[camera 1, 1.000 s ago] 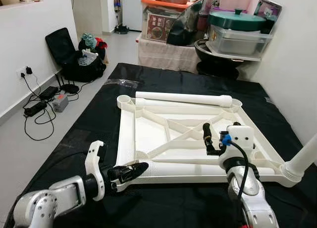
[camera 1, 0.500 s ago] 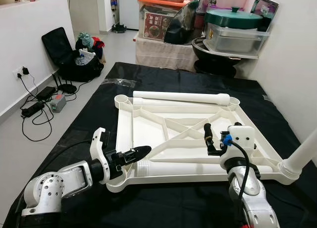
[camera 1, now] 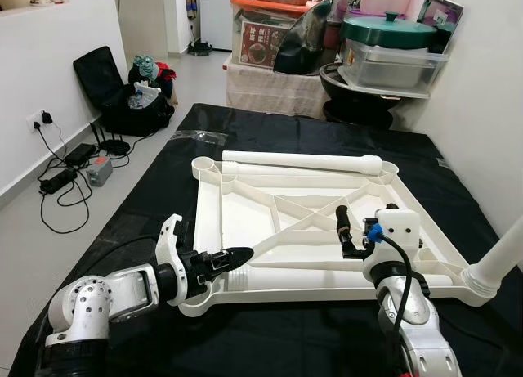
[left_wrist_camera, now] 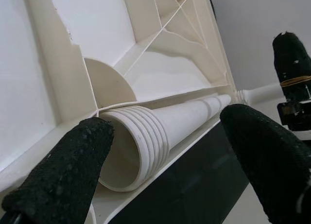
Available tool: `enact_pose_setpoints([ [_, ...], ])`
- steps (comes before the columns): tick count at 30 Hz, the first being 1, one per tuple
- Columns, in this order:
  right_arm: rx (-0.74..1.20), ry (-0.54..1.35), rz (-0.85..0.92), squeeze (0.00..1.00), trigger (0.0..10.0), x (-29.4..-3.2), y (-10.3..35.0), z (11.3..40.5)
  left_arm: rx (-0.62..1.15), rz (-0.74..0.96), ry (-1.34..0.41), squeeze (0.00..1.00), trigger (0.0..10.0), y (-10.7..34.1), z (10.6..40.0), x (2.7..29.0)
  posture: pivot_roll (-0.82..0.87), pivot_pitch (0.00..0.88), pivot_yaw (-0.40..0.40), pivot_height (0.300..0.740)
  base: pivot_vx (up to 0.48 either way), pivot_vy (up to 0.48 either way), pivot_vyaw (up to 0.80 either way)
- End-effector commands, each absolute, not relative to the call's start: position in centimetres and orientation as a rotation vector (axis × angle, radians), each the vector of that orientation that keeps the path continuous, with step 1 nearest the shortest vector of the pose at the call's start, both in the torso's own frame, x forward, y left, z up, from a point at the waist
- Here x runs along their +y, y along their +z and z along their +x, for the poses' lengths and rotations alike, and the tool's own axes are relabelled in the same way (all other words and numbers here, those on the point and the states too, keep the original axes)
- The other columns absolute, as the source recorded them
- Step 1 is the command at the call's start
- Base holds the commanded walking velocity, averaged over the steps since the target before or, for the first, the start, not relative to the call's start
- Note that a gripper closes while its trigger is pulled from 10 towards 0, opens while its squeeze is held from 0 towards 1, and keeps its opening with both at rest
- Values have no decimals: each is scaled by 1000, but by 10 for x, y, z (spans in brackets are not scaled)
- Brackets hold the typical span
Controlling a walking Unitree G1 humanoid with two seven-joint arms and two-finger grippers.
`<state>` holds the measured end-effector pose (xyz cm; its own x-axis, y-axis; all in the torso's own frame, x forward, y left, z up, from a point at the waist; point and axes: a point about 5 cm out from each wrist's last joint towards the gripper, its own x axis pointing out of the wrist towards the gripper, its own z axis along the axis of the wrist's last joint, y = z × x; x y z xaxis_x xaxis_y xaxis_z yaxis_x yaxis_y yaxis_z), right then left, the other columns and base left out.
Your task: Building children table
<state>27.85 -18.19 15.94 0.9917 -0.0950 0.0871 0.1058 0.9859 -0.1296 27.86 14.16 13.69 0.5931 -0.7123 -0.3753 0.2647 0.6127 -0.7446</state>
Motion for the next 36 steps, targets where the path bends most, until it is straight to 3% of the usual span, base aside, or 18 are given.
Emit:
enact_pose_setpoints([
  [1,-48,-120,-142,0,10000,-187,154,278,779,-669,-597,0,10000,129,277,142,29,0,-82,740,0,0,0],
  [4,-46,-114,-140,0,10000,-183,153,278,823,-571,-624,0,10000,124,270,138,29,0,-79,740,0,0,0],
  [10,-43,-113,-140,0,10000,-183,152,278,862,-540,-639,0,10000,120,265,136,31,0,-79,740,0,0,0],
  [36,-34,-114,-148,0,10000,-181,149,281,782,-574,-750,0,10000,145,286,118,16,0,-64,740,0,0,0],
])
